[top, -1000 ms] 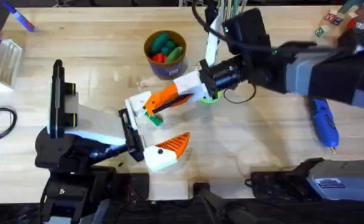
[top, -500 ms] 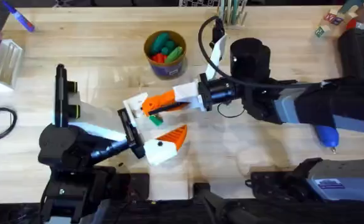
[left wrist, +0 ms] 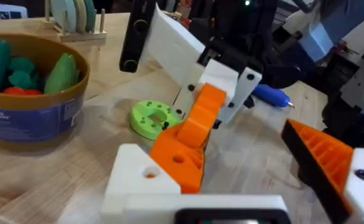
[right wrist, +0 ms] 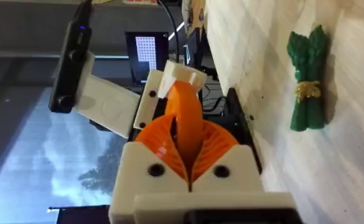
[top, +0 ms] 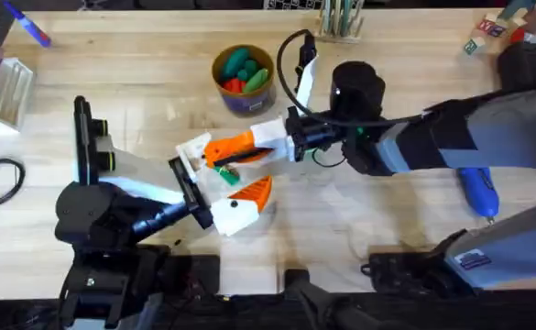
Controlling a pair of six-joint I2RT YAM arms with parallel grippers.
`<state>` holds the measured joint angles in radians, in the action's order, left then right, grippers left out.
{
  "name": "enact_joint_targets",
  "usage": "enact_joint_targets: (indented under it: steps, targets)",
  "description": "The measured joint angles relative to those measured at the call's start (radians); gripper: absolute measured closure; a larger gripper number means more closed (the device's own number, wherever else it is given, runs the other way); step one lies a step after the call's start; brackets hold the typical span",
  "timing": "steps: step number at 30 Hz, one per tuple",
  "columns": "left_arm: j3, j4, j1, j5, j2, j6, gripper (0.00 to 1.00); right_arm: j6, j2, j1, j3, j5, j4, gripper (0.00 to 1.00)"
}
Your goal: Pick up the gripper from the table and insert it into the empty holder that is missing its gripper. Then pick up a screw, insert it into the mounting hole, and use the screwdriver to tighten it. Finally, clean up the table by picking up the vegetable and placing it into the bucket.
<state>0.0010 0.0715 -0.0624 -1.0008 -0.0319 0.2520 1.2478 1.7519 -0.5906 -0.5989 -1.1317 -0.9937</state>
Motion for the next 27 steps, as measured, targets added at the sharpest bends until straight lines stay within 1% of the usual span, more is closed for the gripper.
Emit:
enact_joint_targets:
  steps: [5,11,18,23,27]
  targets:
    - [0.000,-0.001,0.000,-0.016,0.000,-0.011,0.015,0.012,0.015,0.009,-0.024,-0.081,0.009,0.995]
    - [0.000,-0.010,0.000,-0.088,0.000,-0.039,0.015,0.021,0.026,0.034,-0.044,-0.203,0.019,0.995]
    - [0.001,-0.028,0.000,-0.163,0.004,-0.061,0.015,0.039,0.037,0.051,-0.073,-0.318,0.028,0.995]
    - [0.002,-0.038,-0.005,-0.197,0.009,-0.107,0.016,0.063,0.037,0.052,-0.099,-0.383,0.031,0.995]
    - [0.002,-0.023,-0.011,-0.199,0.009,-0.144,0.015,0.085,0.037,0.053,-0.108,-0.392,0.032,0.995]
